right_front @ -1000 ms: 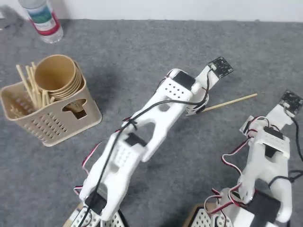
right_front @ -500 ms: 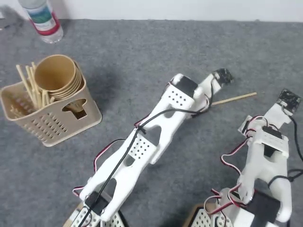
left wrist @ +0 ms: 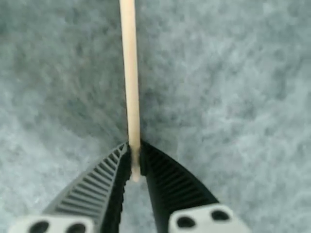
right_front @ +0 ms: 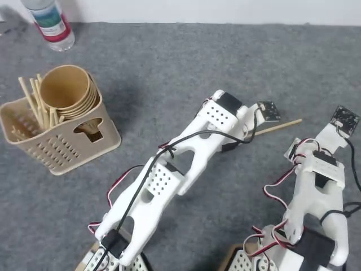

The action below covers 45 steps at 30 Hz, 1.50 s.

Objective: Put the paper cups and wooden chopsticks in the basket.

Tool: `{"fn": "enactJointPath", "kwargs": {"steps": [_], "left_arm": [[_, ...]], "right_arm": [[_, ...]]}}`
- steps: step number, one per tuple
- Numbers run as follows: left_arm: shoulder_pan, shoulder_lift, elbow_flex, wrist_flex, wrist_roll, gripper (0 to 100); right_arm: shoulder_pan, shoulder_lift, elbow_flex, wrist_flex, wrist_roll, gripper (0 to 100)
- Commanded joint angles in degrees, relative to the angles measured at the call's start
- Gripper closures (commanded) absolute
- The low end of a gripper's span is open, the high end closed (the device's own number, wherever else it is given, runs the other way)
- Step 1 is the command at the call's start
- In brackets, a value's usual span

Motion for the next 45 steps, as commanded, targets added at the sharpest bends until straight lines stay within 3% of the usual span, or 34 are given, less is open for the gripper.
{"fn": "enactJointPath", "kwargs": {"steps": [1, 5, 11, 16, 26, 29, 31, 35, 38, 45], "left_arm": [[-3.08, -8.79, 3.12, 1.85, 0.62, 99], [-6.77, -20.13, 14.02, 1.85, 2.55, 99], [-8.88, -38.33, 46.46, 1.76, 1.76, 99], [-10.37, -53.54, 63.96, -3.08, 1.76, 99], [-12.04, -94.15, 67.30, -1.32, 6.24, 99], [-17.32, -104.88, 67.56, -3.25, 7.38, 99], [-24.62, -110.42, 67.74, -5.71, 8.09, 99], [-43.87, -120.44, 71.34, -16.70, 11.78, 99], [-56.00, -128.70, 82.15, -30.95, 15.30, 99], [-71.74, -145.85, 119.78, -70.77, 26.55, 99]], "right_arm": [[-0.57, -0.22, -3.69, 0.13, 0.79, 70.0], [-0.57, -0.22, -3.69, 0.04, 0.79, 70.0], [-0.66, -0.22, -3.69, 0.04, 0.79, 70.0], [-0.66, -0.22, -3.69, 0.04, 0.79, 70.0], [-1.80, -0.22, -3.69, -0.04, 0.88, 70.0], [-1.80, -0.13, -3.69, -0.04, 0.88, 70.0], [-1.80, -0.04, -3.69, -0.04, 0.88, 70.0], [-1.89, 0.13, -3.69, -0.04, 0.88, 70.0], [-1.98, 0.22, -3.78, -0.04, 0.88, 70.0], [-3.21, 0.31, -3.78, -0.04, 3.69, 70.0]]}}
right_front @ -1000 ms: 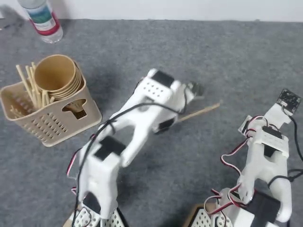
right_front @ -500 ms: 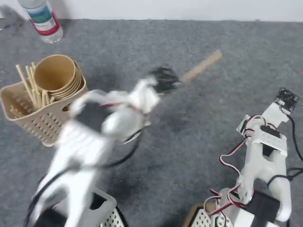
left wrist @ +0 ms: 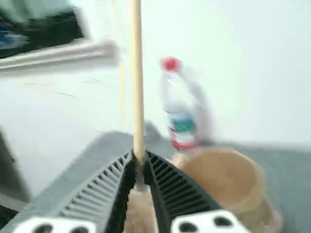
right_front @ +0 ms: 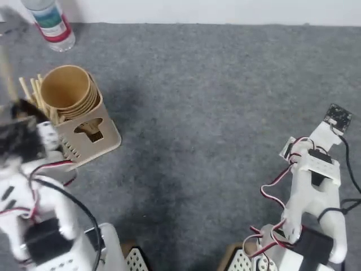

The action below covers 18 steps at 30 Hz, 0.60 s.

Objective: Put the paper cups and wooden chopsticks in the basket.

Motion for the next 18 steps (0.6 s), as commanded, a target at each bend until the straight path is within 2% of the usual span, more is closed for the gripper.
{"fn": "enactJointPath", "kwargs": {"steps": [1, 6, 10, 13, 18], "left_arm": [[-8.09, -9.41, 24.13, -28.31, 7.47, 99], [-8.79, -12.40, 38.37, -44.48, 8.18, 99], [-8.70, -12.40, 44.62, -54.24, 8.18, 99], [-8.70, -12.40, 46.20, -57.32, 8.35, 99], [-6.77, -12.40, 46.81, -57.58, 8.44, 99]], "right_arm": [[-0.84, 0.04, -3.78, -0.04, 3.25, 70.0], [-1.71, 0.13, -3.78, -0.04, 3.43, 70.0], [-2.07, 0.13, -3.78, -0.04, 3.52, 70.0], [-2.07, 0.13, -3.78, -0.04, 3.52, 70.0], [-2.07, 0.13, -3.78, -0.04, 3.52, 70.0]]}}
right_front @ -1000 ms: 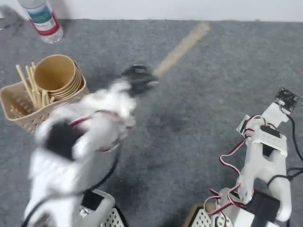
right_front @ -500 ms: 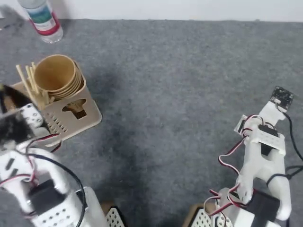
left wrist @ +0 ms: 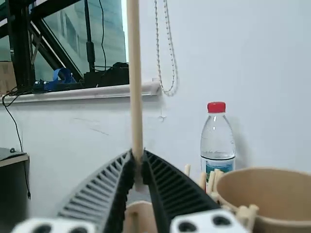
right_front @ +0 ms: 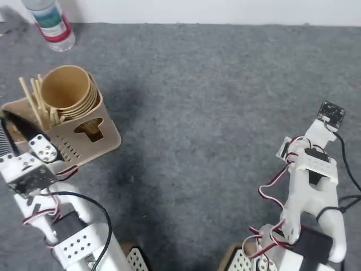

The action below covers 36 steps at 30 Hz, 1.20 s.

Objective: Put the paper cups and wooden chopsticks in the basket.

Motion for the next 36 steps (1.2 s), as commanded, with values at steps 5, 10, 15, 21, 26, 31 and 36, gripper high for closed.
{"fn": "enactJointPath", "kwargs": {"steps": [5, 10, 15, 21, 26, 31, 36], "left_arm": [[2.99, -0.70, 0.13, -1.23, 1.05, 94], [2.64, -0.79, 1.10, -1.41, 5.36, 87], [2.81, -0.79, 1.19, -1.41, 3.87, 87], [2.64, -1.14, 1.01, -1.32, 3.87, 87], [1.67, -1.23, -1.54, 0.09, 4.40, 87], [-2.37, -0.70, -25.98, 31.03, 9.32, 87], [2.37, -0.70, -47.08, 52.66, 9.32, 86]], "right_arm": [[-0.48, 0.04, -3.78, -0.04, 0.97, 70.0], [-0.48, 0.04, -3.78, -0.04, 0.97, 70.0], [-0.48, 0.04, -3.78, -0.04, 0.97, 70.0], [-0.48, 0.04, -3.78, -0.04, 0.97, 70.0], [-0.48, 0.04, -3.78, -0.13, 0.97, 70.0], [-0.48, 0.04, -3.87, -0.13, 0.97, 70.0], [-0.48, 0.04, -3.87, -0.13, 0.97, 70.0]]}}
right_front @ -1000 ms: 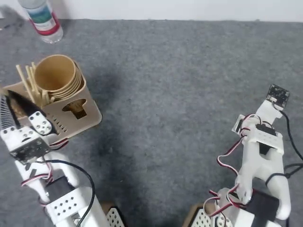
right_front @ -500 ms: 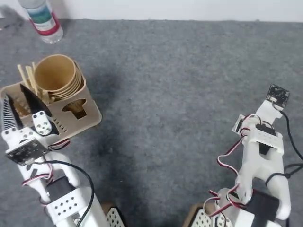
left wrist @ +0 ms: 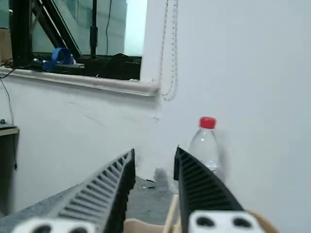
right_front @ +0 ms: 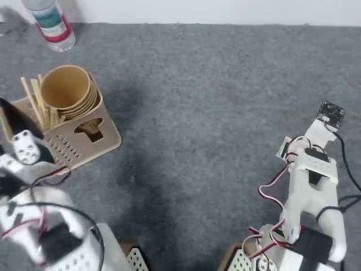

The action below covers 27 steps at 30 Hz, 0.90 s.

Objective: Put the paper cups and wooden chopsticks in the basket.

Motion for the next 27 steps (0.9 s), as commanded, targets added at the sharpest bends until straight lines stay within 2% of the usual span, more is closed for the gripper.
{"fn": "enactJointPath", "kwargs": {"steps": [1, 8, 12, 16, 18, 22, 27], "left_arm": [[4.66, -0.09, -19.47, 19.25, 0.88, 86], [16.62, -0.53, -25.01, 31.56, 0.79, 86], [27.16, 0.00, -27.21, 36.31, 0.26, 86], [37.45, 0.00, -27.12, 42.29, -6.77, 87], [39.65, 0.00, -27.12, 43.34, -6.95, 87], [38.07, 0.00, -25.98, 43.69, -6.86, 87], [35.43, -0.18, -19.65, 46.07, -7.21, 87]], "right_arm": [[-0.48, 0.04, -3.87, -0.13, 0.88, 70.0], [-0.84, 0.04, -3.78, -0.13, 0.97, 70.0], [-3.21, 0.04, -3.87, -0.04, 1.23, 70.0], [-6.55, -0.48, -3.96, 0.40, 7.74, 69.9], [-9.19, -1.45, -5.54, 1.71, 9.93, 69.9], [-15.96, -6.90, -13.36, 17.01, 13.27, 69.7], [-26.24, -13.76, -28.84, 39.69, 21.71, 69.8]]}}
